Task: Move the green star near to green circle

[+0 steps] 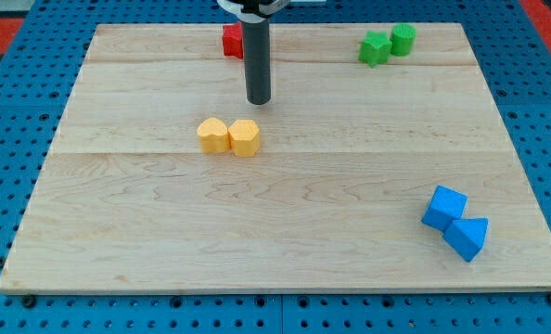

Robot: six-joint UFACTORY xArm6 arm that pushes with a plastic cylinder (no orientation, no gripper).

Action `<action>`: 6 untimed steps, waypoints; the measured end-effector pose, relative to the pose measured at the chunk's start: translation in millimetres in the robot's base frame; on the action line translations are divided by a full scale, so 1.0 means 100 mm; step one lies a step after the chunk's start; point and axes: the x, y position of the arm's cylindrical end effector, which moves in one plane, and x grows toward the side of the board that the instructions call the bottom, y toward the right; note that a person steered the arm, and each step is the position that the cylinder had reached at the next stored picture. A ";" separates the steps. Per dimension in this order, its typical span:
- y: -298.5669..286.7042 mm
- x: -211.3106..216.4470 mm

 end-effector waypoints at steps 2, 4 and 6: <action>0.00 0.00; 0.88 -0.07; 1.33 -1.23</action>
